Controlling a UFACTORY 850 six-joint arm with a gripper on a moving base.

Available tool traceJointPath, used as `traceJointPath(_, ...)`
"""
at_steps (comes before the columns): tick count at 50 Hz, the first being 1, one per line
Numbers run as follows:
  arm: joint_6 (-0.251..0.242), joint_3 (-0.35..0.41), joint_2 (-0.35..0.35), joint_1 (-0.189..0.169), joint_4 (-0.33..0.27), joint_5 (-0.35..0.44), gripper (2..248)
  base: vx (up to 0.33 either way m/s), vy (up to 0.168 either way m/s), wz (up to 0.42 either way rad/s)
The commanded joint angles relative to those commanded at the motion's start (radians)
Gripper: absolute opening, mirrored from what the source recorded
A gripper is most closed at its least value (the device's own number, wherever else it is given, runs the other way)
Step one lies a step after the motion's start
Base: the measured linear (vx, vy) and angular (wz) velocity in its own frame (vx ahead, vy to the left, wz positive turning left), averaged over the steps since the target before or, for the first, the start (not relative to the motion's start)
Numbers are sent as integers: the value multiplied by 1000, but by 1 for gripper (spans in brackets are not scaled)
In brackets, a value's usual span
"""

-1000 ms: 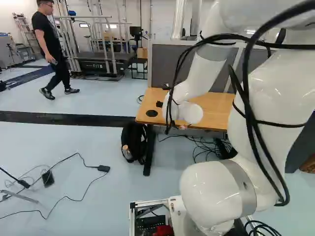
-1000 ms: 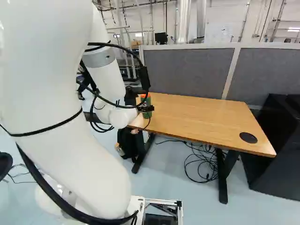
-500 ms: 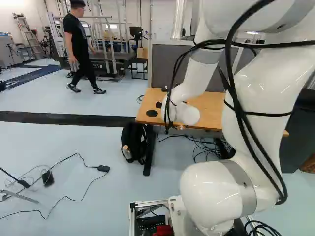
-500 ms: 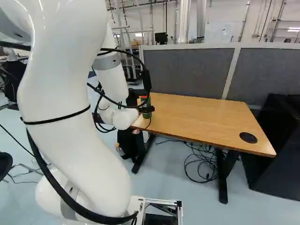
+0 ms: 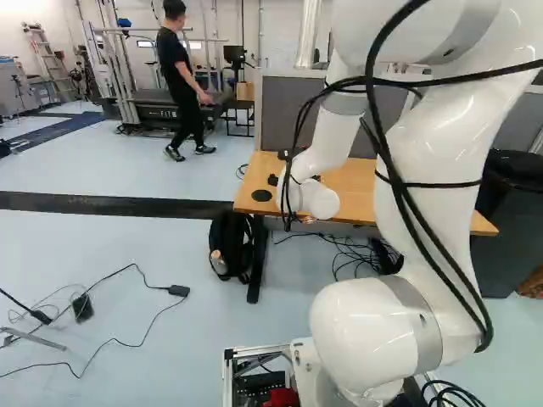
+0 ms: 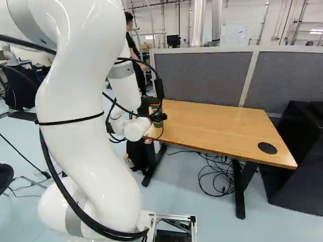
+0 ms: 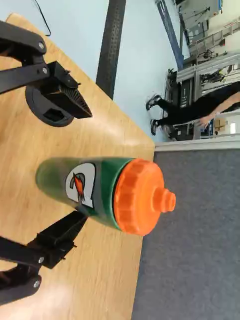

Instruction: Pick up the green bottle from the table

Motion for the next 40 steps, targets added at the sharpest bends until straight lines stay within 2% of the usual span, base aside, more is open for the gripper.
traceJointPath(8, 0, -10, -26, 0, 3, 9, 247, 0, 0, 0)
traceJointPath(9, 0, -10, -28, 0, 3, 9, 218, 0, 0, 0)
traceJointPath(13, 0, -12, -32, 0, 3, 10, 218, 0, 0, 0)
traceJointPath(14, 0, -12, -32, 0, 3, 10, 180, 0, 0, 0)
traceJointPath(19, 0, -12, -34, 0, 3, 10, 180, 0, 0, 0)
traceJointPath(20, 0, -12, -34, 0, 3, 10, 142, 0, 0, 0)
traceJointPath(24, 0, -12, -34, 0, 3, 10, 142, 0, 0, 0)
traceJointPath(25, 0, -12, -34, 0, 3, 10, 117, 0, 0, 0)
traceJointPath(40, 0, -12, -32, 0, 3, 10, 113, 0, 0, 0)
